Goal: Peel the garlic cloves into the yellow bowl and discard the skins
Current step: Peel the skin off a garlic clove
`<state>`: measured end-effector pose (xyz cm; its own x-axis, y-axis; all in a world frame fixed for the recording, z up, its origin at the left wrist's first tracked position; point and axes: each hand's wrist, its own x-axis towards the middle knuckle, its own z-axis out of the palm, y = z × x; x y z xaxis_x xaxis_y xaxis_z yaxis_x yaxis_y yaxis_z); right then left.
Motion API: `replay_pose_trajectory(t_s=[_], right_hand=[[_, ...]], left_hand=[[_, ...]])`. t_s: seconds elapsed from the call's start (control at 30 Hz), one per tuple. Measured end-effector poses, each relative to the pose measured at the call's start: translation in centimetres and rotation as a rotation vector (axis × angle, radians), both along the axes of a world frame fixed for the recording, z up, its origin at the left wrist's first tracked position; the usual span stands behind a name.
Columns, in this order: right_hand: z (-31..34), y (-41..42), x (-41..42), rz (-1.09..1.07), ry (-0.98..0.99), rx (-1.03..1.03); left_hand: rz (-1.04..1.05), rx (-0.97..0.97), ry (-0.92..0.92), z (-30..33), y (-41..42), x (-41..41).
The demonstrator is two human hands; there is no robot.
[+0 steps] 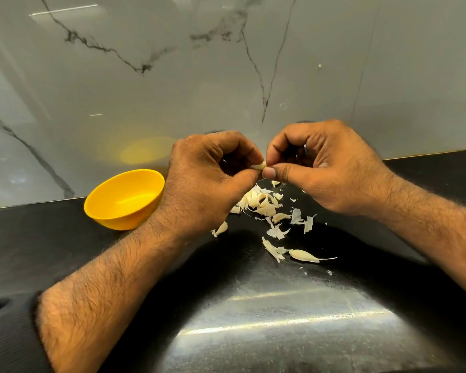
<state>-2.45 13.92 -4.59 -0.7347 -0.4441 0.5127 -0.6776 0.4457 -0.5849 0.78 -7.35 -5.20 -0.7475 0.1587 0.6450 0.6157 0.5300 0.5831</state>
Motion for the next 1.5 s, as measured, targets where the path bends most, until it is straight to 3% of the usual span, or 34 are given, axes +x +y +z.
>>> replay_pose_trajectory(t_s=[0.23, 0.4, 0.53, 0.7, 0.93, 1.2, 1.5], right_hand=[[0.52, 0.55, -0.4, 0.021, -0.135, -0.168], [-0.03, -0.1, -0.28, 0.029, -0.224, -0.142], [0.28, 0.13, -0.47, 0.011, -0.235, -0.185], [0.37, 0.13, -0.15, -0.004, -0.164, -0.129], [0.53, 0.05, 0.17, -0.032, -0.063, -0.063], [0.63, -0.02, 0.15, -0.042, -0.02, -0.083], [0.8, -0.1, 0.51, -0.046, 0.093, -0.014]], left_hand=[[0.032, 0.072, -0.024, 0.08, -0.07, -0.08], [0.051, 0.028, -0.018, -0.23, 0.13, -0.19], [-0.042, 0.164, -0.135, -0.33, 0.33, -0.19], [-0.124, 0.383, -0.241, -0.29, 0.38, -0.27], [-0.126, 0.445, -0.271, -0.25, 0.43, -0.21], [-0.17, 0.468, -0.299, -0.19, 0.36, -0.27], [-0.092, 0.28, -0.188, -0.25, 0.22, -0.3]])
